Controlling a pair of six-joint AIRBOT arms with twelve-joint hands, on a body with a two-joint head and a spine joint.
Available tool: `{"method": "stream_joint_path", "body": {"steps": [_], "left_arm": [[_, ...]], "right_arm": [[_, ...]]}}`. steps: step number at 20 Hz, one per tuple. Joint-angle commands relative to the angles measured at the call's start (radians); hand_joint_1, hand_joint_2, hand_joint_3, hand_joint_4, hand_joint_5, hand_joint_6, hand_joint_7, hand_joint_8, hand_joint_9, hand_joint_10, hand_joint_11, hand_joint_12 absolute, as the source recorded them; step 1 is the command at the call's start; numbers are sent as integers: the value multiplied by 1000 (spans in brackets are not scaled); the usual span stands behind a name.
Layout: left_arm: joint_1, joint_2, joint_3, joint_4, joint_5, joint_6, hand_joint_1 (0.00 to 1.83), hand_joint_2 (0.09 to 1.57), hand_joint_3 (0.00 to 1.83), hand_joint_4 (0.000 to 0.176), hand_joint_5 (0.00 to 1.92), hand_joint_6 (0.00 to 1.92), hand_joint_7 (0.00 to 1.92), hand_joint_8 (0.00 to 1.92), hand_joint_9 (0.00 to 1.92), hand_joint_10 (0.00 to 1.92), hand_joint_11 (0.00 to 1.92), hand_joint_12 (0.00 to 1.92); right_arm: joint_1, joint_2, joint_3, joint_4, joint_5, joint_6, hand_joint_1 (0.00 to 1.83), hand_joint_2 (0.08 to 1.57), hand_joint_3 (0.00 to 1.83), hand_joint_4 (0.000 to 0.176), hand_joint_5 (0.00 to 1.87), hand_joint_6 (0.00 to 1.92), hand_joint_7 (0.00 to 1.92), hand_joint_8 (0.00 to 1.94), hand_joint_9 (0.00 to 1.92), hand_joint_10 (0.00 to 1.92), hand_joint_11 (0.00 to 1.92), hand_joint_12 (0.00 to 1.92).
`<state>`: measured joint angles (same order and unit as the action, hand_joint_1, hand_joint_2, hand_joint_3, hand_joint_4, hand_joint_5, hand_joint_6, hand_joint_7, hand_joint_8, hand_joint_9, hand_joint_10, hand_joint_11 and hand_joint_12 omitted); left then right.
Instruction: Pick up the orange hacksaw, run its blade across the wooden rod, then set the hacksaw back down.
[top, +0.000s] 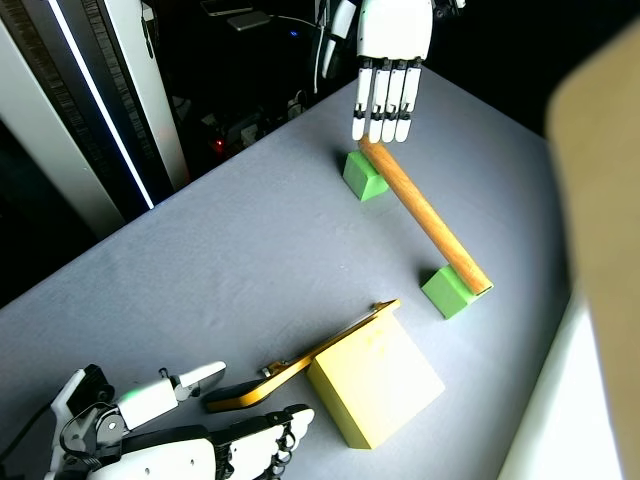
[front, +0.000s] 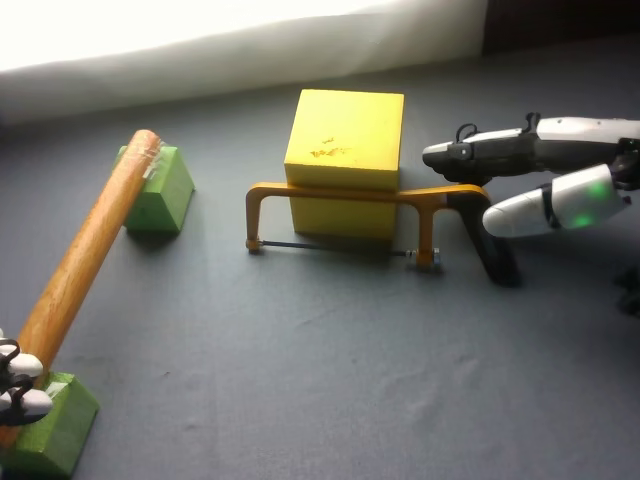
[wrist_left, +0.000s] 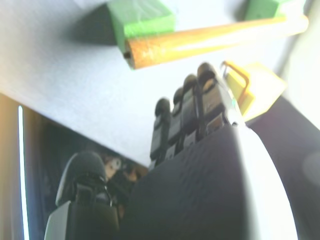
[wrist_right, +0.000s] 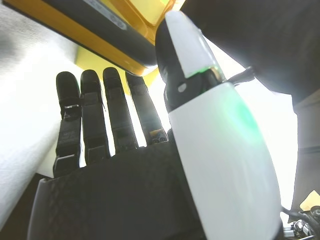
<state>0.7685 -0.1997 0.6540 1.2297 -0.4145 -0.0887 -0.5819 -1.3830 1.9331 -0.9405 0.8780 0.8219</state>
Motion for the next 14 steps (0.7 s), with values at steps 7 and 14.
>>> {"method": "stream_joint_path", "body": {"steps": [7, 14], "left_arm": [[-6, -32, -30, -144, 104, 39, 228, 1268, 0, 0, 139, 0, 56, 0, 53, 3, 0, 165], [-21, -45, -28, -188, 192, 50, 217, 1271, 2, 0, 155, 3, 71, 1, 73, 3, 0, 219]], "right_arm": [[27, -31, 14, 75, 34, -13, 688, 1236, 0, 0, 128, 1, 150, 1, 203, 1, 0, 767], [40, -54, 14, 75, 6, -29, 753, 1223, 0, 0, 176, 7, 188, 5, 227, 3, 0, 805]]}}
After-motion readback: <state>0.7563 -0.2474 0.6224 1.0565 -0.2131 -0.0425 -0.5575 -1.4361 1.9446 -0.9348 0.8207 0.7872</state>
